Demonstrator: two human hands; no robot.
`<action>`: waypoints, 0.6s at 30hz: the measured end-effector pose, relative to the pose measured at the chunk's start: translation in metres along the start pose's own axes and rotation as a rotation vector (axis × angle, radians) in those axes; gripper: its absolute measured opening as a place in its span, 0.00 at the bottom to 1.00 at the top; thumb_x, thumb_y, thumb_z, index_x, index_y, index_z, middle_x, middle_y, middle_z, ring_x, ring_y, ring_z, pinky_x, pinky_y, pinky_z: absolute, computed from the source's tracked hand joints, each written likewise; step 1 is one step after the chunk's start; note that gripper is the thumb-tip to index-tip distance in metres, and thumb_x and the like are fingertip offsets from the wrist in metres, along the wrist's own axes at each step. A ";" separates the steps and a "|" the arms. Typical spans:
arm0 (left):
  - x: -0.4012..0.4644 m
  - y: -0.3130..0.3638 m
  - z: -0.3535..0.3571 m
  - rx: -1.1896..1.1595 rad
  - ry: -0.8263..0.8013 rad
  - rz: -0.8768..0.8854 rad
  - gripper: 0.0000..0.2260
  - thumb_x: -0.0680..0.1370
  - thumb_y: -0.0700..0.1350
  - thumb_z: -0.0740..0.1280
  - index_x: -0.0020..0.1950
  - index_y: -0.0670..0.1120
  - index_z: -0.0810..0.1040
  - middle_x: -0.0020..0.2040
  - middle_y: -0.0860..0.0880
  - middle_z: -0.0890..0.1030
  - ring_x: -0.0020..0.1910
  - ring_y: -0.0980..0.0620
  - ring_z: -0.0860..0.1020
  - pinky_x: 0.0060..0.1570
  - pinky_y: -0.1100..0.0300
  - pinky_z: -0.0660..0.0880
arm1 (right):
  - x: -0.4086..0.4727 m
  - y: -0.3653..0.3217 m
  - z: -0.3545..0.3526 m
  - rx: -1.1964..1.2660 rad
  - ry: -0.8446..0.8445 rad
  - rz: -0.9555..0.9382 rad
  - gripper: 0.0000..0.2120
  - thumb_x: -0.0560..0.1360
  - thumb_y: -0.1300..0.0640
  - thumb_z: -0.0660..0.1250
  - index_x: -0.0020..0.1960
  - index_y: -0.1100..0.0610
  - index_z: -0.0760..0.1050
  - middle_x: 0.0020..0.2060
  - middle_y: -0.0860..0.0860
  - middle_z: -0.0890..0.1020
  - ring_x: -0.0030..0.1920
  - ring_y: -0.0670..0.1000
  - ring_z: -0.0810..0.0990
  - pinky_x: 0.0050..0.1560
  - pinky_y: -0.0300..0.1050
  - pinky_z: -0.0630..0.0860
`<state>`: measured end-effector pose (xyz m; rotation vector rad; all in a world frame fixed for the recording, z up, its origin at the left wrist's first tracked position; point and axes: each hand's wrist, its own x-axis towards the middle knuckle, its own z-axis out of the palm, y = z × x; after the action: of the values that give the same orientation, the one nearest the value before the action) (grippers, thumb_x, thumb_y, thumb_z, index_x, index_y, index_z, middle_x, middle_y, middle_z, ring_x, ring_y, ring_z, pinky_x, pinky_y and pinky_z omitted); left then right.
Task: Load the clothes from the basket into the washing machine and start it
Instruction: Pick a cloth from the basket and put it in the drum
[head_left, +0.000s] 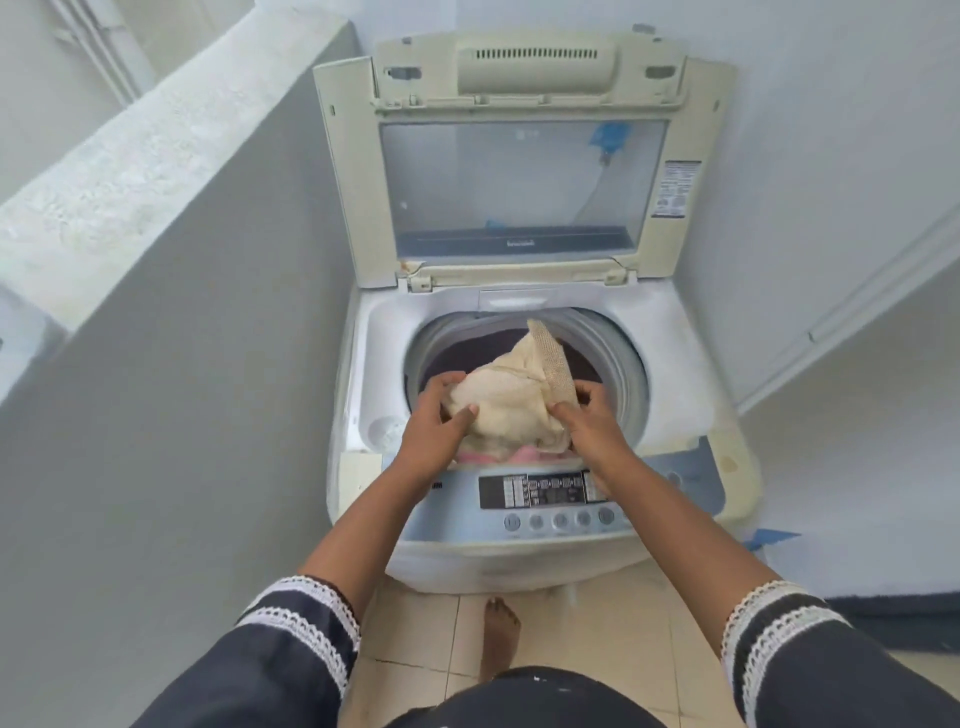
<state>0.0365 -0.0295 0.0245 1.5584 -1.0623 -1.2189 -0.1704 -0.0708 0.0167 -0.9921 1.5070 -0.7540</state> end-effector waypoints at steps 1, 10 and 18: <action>0.009 -0.004 0.003 0.044 -0.005 -0.024 0.16 0.79 0.42 0.67 0.65 0.54 0.73 0.58 0.46 0.75 0.47 0.51 0.77 0.40 0.60 0.81 | 0.012 -0.002 0.001 -0.027 -0.003 0.047 0.19 0.76 0.50 0.67 0.64 0.48 0.65 0.54 0.49 0.78 0.51 0.55 0.82 0.50 0.60 0.83; 0.048 -0.035 0.016 0.192 -0.033 -0.278 0.15 0.77 0.47 0.68 0.64 0.53 0.73 0.59 0.48 0.78 0.50 0.49 0.80 0.51 0.49 0.81 | 0.070 0.007 0.000 -0.285 -0.249 0.422 0.12 0.78 0.66 0.62 0.61 0.65 0.72 0.46 0.60 0.81 0.35 0.54 0.83 0.34 0.47 0.82; 0.043 -0.035 0.019 0.163 0.031 -0.223 0.08 0.79 0.46 0.67 0.58 0.52 0.76 0.56 0.52 0.79 0.54 0.52 0.78 0.51 0.57 0.80 | 0.066 0.011 0.002 -0.450 -0.123 0.172 0.08 0.75 0.64 0.63 0.52 0.56 0.75 0.43 0.57 0.83 0.38 0.56 0.83 0.48 0.57 0.82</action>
<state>0.0283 -0.0637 -0.0217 1.8557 -1.0093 -1.2767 -0.1715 -0.1249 -0.0228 -1.1953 1.6646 -0.2269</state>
